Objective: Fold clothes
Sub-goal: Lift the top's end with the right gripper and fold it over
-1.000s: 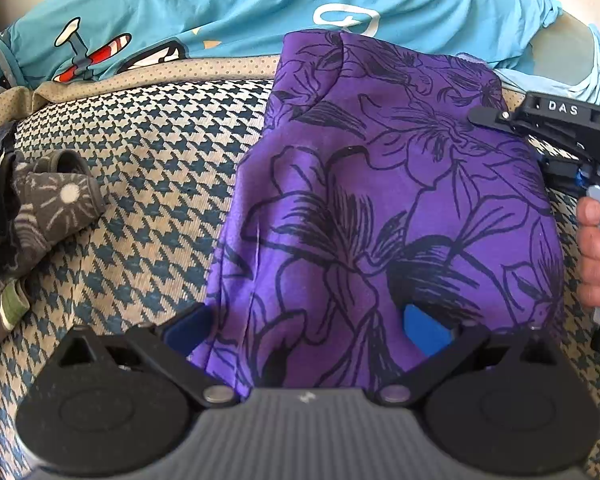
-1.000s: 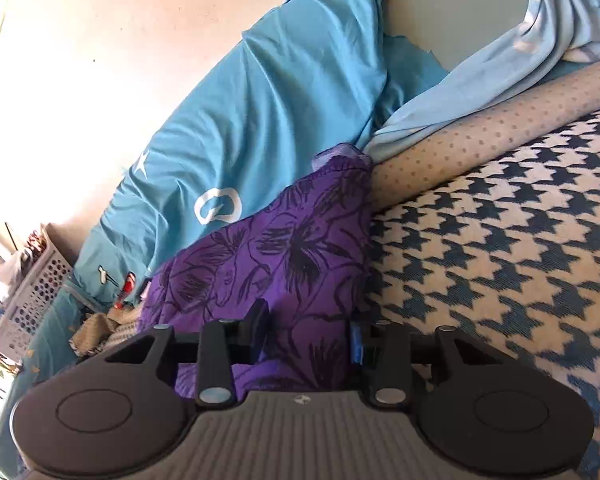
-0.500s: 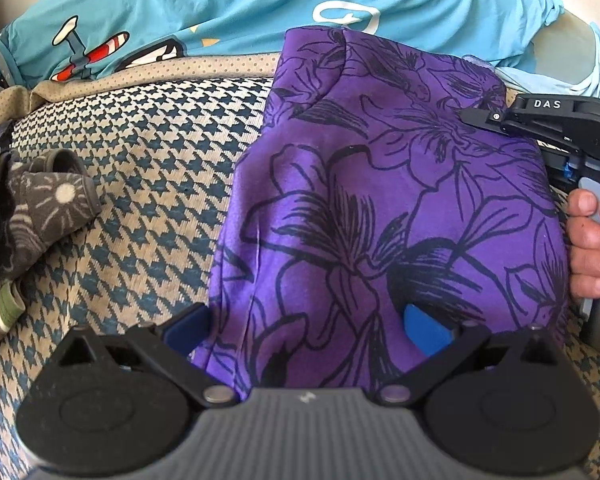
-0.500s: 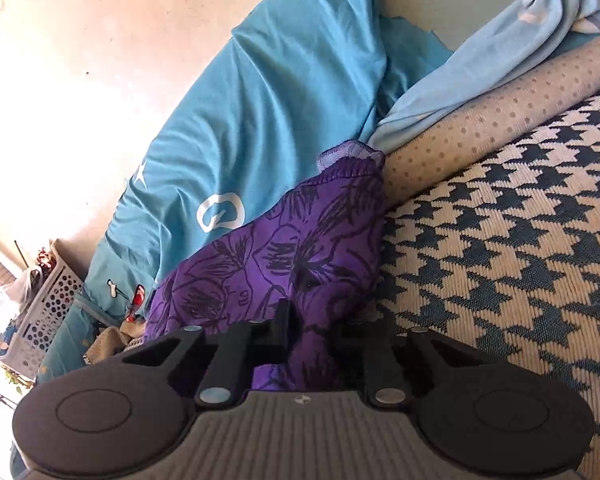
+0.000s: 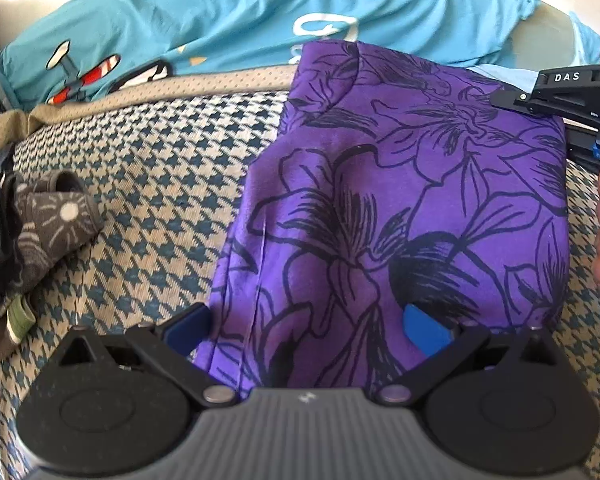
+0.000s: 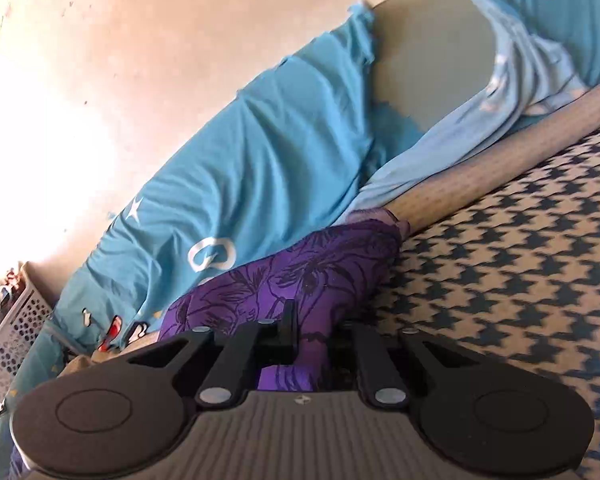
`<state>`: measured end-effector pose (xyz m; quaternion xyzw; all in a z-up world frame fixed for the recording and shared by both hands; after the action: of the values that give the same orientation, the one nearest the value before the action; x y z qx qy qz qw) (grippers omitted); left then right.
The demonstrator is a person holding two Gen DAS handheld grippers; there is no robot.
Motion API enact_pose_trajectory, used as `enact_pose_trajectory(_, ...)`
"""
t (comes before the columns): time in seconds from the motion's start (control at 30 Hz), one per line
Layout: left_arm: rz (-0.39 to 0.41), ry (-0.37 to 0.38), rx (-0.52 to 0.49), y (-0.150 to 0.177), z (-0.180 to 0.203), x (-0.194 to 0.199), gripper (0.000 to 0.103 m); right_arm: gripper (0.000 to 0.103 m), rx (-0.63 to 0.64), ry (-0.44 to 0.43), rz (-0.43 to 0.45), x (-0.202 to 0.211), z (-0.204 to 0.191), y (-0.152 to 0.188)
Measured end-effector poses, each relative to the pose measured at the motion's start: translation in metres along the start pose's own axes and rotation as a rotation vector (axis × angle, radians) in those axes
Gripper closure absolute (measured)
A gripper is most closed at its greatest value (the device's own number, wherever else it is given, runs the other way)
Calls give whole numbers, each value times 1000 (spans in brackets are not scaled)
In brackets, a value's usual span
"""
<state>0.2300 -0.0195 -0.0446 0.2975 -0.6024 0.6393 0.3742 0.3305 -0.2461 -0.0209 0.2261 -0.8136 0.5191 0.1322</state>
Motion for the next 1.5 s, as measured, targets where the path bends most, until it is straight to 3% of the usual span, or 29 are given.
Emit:
enact_pose_trajectory(0.5, -16, 133, -83, 18, 44, 7, 0, 99, -57, 224, 65, 66, 67, -10)
enact_pose_trajectory(0.8, -22, 195, -135, 29, 62, 10, 0, 99, -130, 449, 132, 135, 132, -10)
enact_pose_trajectory(0.9, -34, 210, -154, 35, 66, 12, 0, 99, -212, 526, 134, 156, 158, -3)
enact_pose_trajectory(1.0, -29, 202, -192, 42, 67, 13, 0, 99, -208, 611, 112, 168, 173, 6)
enact_pose_trajectory(1.1, -23, 191, -212, 47, 66, 10, 0, 97, -224, 611, 93, 173, 178, 14)
enact_pose_trajectory(1.23, -20, 177, -207, 51, 61, 8, 0, 75, -198, 658, 130, 202, 171, 14)
enact_pose_trajectory(1.5, 1, 170, -199, 64, 47, 18, 0, 72, -177, 594, 75, 241, 142, 43)
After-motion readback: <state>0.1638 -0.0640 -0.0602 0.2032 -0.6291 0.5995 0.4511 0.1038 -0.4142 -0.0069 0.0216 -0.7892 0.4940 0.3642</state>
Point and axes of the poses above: each gripper's, at about its wrist camera, not at the fingertips, and x roughly against the way its jaws point, z to its right, y to its underside, the point moved 4 cm from there along -x, roughly the way its jaws point, and after that the axes turned 13 degrees about x, right-handed, at the moved point
